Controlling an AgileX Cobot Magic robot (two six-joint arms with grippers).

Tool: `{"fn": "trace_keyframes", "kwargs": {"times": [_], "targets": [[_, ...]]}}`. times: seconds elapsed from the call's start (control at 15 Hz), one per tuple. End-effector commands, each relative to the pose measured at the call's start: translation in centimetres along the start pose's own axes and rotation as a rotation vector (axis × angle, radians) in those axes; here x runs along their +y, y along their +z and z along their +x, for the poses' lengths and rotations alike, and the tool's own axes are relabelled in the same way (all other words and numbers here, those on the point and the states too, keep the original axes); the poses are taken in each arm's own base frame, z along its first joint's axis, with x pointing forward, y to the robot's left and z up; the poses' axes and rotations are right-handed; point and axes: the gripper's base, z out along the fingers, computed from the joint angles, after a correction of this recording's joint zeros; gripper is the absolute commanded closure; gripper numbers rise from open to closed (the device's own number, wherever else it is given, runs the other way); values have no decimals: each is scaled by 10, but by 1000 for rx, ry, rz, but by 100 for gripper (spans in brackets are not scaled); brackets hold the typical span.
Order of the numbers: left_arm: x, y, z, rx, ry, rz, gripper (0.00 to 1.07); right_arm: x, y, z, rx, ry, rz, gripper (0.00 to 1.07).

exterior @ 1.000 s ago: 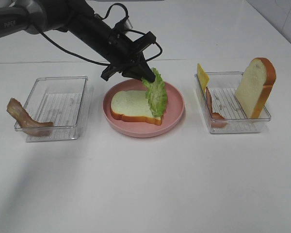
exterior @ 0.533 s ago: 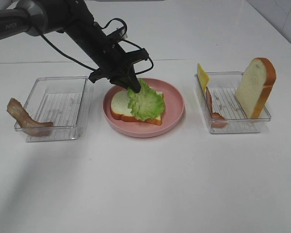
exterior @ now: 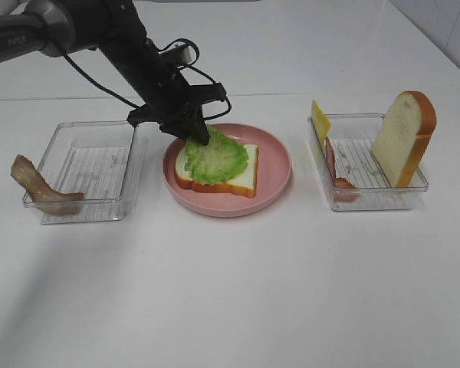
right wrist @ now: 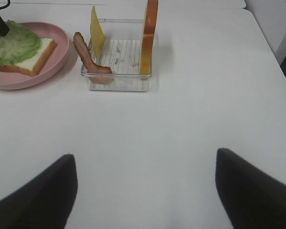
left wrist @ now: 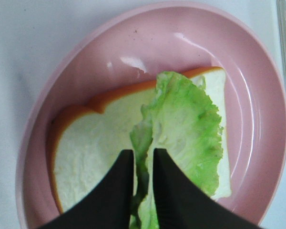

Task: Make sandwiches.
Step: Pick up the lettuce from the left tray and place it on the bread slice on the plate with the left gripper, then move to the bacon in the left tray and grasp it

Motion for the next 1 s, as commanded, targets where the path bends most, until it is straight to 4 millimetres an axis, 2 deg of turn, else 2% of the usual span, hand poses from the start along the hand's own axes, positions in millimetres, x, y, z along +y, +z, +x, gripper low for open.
{"fn": "trace_keyframes", "kwargs": {"times": [0.07, 0.2, 0.27, 0.47, 0.53, 0.6, 0.8, 1.0], "targets": [[-1, -1, 0, 3, -7, 5, 56, 0, -1, 0, -25, 7, 0, 32], [-1, -1, 1, 23, -6, 5, 40, 0, -1, 0, -25, 7, 0, 32], [-2, -3, 2, 36, 8, 8, 36, 0, -1, 0, -25, 7, 0, 32], [-15, -23, -5, 36, 57, 23, 33, 0, -1, 0, -25, 7, 0, 32], [-23, -40, -9, 38, 94, 15, 33, 0, -1, 0, -25, 7, 0, 32], [-25, -46, -10, 36, 111, 3, 33, 0, -1, 0, -25, 7, 0, 32], [-35, -84, -21, -83, 154, -91, 33, 0, -1, 0, -25, 7, 0, 32], [-33, -113, -24, -157, 176, -251, 33, 0, -1, 0, -25, 7, 0, 32]]}}
